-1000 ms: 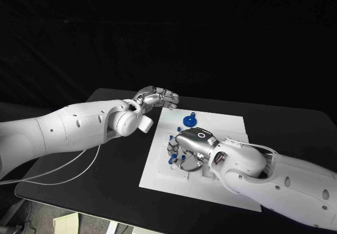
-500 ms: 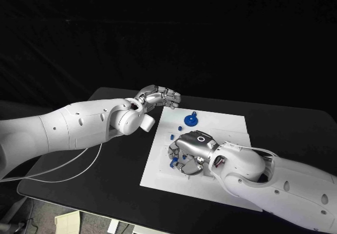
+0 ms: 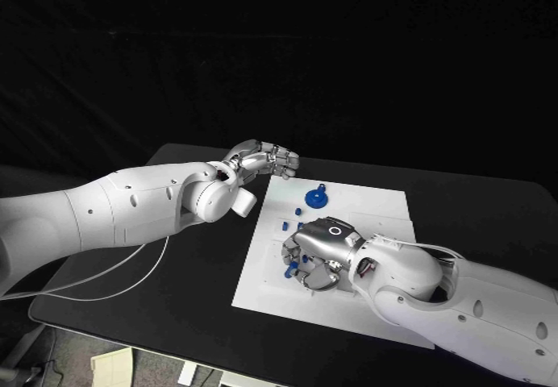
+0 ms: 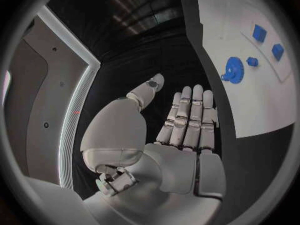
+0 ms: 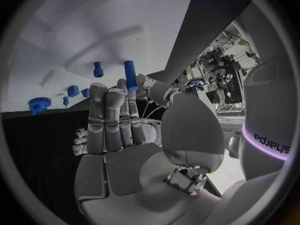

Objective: Assemble the parts on the task board

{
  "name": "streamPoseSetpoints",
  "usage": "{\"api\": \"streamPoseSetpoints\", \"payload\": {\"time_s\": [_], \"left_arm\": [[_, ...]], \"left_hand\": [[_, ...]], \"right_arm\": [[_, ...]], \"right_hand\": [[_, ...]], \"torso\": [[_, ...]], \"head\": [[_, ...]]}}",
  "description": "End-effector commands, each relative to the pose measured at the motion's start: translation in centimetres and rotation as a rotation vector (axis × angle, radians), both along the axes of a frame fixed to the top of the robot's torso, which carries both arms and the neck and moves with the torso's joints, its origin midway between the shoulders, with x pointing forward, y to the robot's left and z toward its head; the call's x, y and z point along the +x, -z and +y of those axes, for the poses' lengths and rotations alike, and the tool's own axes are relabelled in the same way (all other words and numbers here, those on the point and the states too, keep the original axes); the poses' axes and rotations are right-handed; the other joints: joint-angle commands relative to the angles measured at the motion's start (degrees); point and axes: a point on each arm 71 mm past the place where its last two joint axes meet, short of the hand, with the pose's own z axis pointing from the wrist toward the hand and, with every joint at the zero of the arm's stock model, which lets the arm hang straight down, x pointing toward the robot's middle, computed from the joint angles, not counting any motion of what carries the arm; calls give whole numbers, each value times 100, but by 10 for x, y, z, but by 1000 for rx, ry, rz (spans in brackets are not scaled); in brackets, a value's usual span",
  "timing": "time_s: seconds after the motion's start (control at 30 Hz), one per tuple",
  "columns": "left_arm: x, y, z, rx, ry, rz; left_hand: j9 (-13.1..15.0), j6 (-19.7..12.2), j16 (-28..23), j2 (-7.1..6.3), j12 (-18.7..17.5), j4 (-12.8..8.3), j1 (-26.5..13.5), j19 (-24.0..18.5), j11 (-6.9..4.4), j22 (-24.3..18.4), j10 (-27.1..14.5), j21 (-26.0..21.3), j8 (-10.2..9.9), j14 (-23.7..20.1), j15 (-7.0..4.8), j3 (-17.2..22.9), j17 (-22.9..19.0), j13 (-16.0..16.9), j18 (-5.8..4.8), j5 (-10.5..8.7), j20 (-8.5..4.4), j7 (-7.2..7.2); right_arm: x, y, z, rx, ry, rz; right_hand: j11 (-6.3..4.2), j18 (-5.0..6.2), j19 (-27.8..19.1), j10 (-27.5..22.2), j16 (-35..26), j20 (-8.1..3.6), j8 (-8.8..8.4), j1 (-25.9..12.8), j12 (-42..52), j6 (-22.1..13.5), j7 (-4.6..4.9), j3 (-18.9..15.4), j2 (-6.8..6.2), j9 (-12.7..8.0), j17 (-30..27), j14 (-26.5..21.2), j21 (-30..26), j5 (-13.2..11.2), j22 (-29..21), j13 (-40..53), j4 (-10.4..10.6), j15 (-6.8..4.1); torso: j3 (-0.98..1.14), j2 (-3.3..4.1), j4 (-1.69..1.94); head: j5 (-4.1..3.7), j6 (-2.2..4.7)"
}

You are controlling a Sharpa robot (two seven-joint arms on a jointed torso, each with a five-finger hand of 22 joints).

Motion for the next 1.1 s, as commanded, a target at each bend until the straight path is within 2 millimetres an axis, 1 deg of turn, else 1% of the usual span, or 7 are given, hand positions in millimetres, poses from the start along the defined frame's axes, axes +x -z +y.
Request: {"api": "streamPoseSetpoints", "payload": {"time_s": [0.03, 0.37, 0.63, 0.77, 0.97, 1.07, 1.1], "left_arm": [[0, -1, -1, -9, 13, -5], [0, -1, -1, -9, 13, -4], [0, -1, -2, -9, 17, -3], [0, -1, -2, -9, 16, -3], [0, -1, -3, -9, 17, -2], [0, -1, -3, -9, 17, -2], [0, -1, -3, -9, 17, -2]], "left_hand": [[-8, -44, -29, -7, 24, 21, -39, 21, 20, 6, -32, -25, 37, 1, 13, -23, 6, -8, 61, -14, 10, 15], [-10, -46, -32, -8, 24, 21, -41, 21, 21, 8, -32, -27, 39, 0, 13, -24, 9, -11, 61, -15, 11, 15], [-12, -48, -36, -9, 24, 20, -40, 21, 21, 10, -33, -29, 41, 0, 14, -24, 12, -15, 61, -16, 11, 15], [-12, -49, -37, -9, 24, 20, -41, 21, 21, 11, -33, -30, 42, 0, 14, -25, 13, -16, 61, -16, 11, 15], [-13, -50, -39, -11, 24, 20, -41, 21, 21, 13, -33, -32, 43, -1, 14, -25, 15, -18, 61, -17, 11, 16], [-14, -50, -40, -11, 24, 20, -41, 21, 21, 13, -33, -33, 44, -1, 14, -25, 15, -19, 61, -17, 12, 16], [-14, -50, -40, -11, 24, 20, -41, 21, 22, 13, -33, -33, 44, -1, 14, -25, 16, -19, 61, -17, 12, 16]], "right_arm": [[-1, 1, 0, -25, -8, -12], [0, 4, 1, -65, -4, -18], [-3, 9, 10, -100, -23, -16], [-4, 14, 13, -131, -33, -27], [-6, 14, 16, -114, -44, -10], [-6, 14, 16, -101, -47, 12], [-6, 15, 16, -98, -46, 18]], "right_hand": [[-22, 284, 34, 56, -12, -33, 19, 54, 25, 25, -12, -18, 57, -1, 3, 4, 36, 37, 9, 41, -31, -35], [-22, 284, 30, 52, -14, -31, 18, 53, 24, 25, -12, -19, 58, 5, 4, 2, 36, 37, 12, 45, -39, -34], [-21, 284, 24, 48, -17, -27, 16, 48, 23, 24, -12, -21, 61, 12, 5, -1, 38, 36, 17, 50, -48, -33], [-19, 284, 15, 40, -20, -20, 11, 41, 20, 19, -10, -23, 65, 18, 7, -8, 38, 36, 21, 54, -55, -31], [-10, 284, -8, 16, -31, -5, -3, 18, 8, 6, -3, -18, 64, 27, 7, -25, 31, 36, 27, 61, -55, -22], [5, 284, -34, -22, -45, 9, -26, -22, -15, -20, 8, -21, 39, 31, 4, -40, 22, 38, 32, 61, -61, -9], [24, 284, -60, -77, -62, 20, -60, -66, -51, -63, 25, -51, -5, 26, -3, -56, 13, 47, 36, 53, -96, 11]], "torso": [[-1, 2, 3], [-1, -1, -3], [0, 1, 2], [0, 0, 3], [-2, 2, 4], [-3, 0, 4], [-3, 0, 4]], "head": [[-8, -15], [-29, 9], [-51, 16], [-79, 28], [-91, 25], [-94, 27], [-94, 27]]}}
